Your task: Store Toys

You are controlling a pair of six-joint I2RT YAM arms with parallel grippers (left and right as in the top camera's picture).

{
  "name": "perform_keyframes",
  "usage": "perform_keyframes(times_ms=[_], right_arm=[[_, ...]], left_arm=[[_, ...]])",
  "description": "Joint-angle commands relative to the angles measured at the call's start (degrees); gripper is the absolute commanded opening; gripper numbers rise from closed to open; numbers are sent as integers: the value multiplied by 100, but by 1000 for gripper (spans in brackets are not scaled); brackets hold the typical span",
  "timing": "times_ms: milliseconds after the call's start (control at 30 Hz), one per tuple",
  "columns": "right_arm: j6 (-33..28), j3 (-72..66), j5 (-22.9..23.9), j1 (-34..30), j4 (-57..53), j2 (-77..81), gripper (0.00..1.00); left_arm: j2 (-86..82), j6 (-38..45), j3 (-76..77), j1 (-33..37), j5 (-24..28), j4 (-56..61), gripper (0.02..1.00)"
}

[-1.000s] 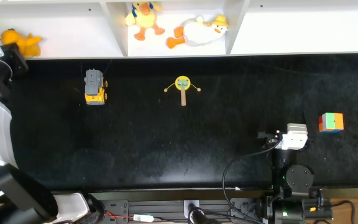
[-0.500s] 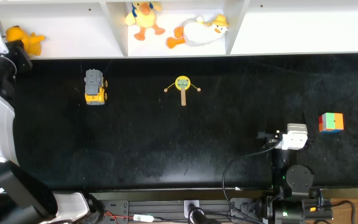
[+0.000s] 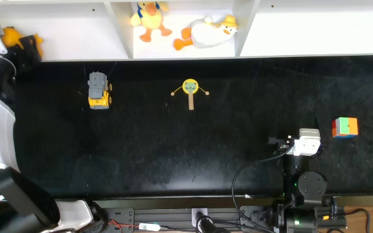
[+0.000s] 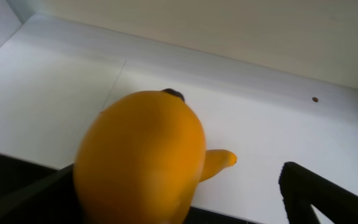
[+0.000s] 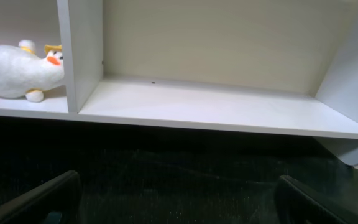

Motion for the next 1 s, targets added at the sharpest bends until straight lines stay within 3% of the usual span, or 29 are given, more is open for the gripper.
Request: perform_keyframes(times_ms=[33,367,767,1000], right_arm=[[2,-76,-39,-17,33,-42,993],[2,-76,-39,-17,33,-42,996],[4,-76,-39,-17,33,-42,993],[2,-76,-39,-17,33,-42,996]], left_arm=[[83,20,127,-48,-11,13,998],[35,22,127,-48,-76,9,998],[-715,153,50,-15,-553,-619,998],[-1766,192,-861,-66,-562,-1010,998]])
